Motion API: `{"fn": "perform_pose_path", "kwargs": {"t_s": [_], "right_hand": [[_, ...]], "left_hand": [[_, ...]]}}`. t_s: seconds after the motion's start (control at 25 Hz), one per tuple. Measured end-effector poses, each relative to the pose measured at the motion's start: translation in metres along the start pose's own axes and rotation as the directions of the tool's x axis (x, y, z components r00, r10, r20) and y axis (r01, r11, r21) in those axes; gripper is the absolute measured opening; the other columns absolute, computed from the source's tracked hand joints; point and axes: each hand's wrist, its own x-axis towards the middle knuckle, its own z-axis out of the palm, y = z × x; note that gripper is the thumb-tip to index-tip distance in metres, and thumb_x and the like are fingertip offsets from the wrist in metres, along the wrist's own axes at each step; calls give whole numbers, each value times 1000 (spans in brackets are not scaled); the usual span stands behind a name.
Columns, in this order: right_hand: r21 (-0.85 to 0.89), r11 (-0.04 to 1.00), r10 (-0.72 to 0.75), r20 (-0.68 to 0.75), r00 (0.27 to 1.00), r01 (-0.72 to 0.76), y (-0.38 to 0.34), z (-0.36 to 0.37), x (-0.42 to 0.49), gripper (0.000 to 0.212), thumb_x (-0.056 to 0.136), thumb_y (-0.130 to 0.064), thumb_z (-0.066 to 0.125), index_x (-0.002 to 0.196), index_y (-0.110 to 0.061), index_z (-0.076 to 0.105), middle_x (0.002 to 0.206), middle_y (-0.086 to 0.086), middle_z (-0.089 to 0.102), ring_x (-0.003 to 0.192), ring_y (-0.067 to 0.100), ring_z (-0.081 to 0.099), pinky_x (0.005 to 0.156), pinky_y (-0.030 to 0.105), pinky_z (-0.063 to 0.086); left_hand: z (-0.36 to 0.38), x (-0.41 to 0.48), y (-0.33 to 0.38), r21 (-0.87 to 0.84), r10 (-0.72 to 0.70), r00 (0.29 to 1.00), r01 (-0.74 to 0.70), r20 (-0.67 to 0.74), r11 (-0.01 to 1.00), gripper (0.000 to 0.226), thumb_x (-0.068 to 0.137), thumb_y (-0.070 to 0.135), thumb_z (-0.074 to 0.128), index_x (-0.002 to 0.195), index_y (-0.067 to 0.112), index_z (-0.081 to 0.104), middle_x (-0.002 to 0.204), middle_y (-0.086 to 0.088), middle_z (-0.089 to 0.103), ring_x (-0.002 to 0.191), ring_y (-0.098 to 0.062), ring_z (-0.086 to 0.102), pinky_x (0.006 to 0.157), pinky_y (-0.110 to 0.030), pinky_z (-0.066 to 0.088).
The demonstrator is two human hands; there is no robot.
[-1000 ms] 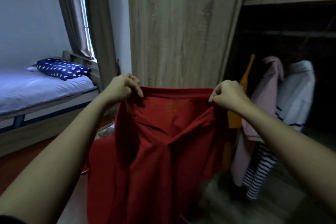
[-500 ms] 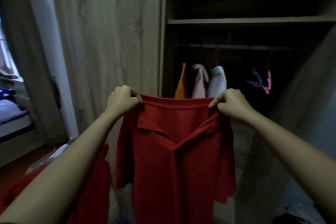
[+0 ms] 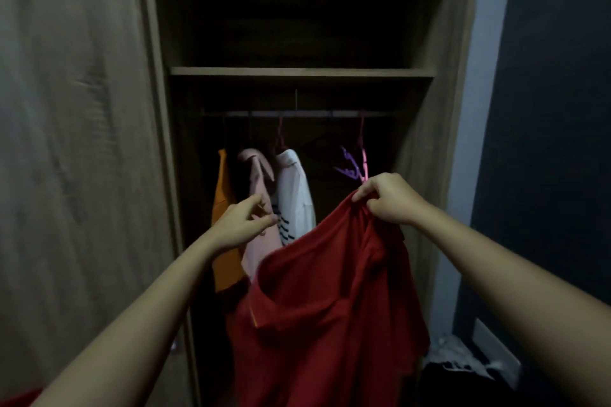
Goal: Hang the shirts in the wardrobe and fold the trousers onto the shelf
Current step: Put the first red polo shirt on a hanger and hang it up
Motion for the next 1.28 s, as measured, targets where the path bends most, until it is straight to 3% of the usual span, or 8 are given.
{"fn": "perform_pose_path", "kwargs": {"t_s": [0.28,0.44,0.52,0.64,0.76,1.04,1.2,1.28], "right_hand": [[-163,971,-178,-6,984,175,24,4,53,41,71,1,49,96,-19,75,106,0,72,106,20,63,96,31,48],[-161,973,-167,-5,986,164,59,-2,83,43,69,1,47,94,-21,75,104,-1,72,101,19,65,92,30,51],[-162,972,-170,1,985,168,76,-5,94,44,69,2,46,94,-21,75,104,-2,72,102,16,65,93,30,51],[-156,970,-187,4,982,185,93,-11,103,45,69,4,47,96,-17,75,107,-1,71,105,14,63,95,30,49],[-149,967,-210,-5,978,207,104,-11,106,43,70,5,48,97,-16,74,108,-1,70,104,14,63,95,30,48],[-122,975,-181,33,983,184,114,4,108,44,71,5,49,103,-15,72,112,-2,68,107,12,61,95,20,45],[-205,967,-134,111,985,155,106,20,102,50,74,5,51,118,-15,63,128,-2,52,118,18,51,98,26,40],[-219,967,-106,122,987,131,98,29,94,51,74,3,52,121,-16,61,131,-2,48,121,19,49,97,25,37]], "left_hand": [[62,150,53,-447,-106,985,36,-133,894,15,95,25,51,85,18,61,77,0,61,66,-14,58,57,-19,46],[98,249,40,-371,-220,969,164,-115,914,49,83,50,51,101,8,66,104,-18,67,102,-34,63,92,-40,51],[117,289,33,-358,-292,951,238,-104,903,68,81,54,50,117,-3,59,118,-27,60,111,-40,57,95,-46,47],[140,314,43,-496,-347,934,264,-83,828,57,90,42,54,114,-9,55,109,-20,63,98,-32,62,83,-36,52],[153,326,52,-617,-304,949,193,-80,763,14,87,11,63,94,3,55,77,-7,56,64,-16,54,55,-26,44],[138,327,56,-636,-216,952,31,-215,771,21,80,-7,63,79,11,52,89,-15,59,72,-21,62,70,-34,54],[125,271,61,-565,-170,945,-18,-279,825,23,89,-2,47,107,11,52,82,-9,57,61,-16,62,47,-21,54],[110,234,54,-401,-126,919,-37,-374,915,26,92,4,44,115,11,55,83,-13,61,56,-19,62,48,-27,56]]}}
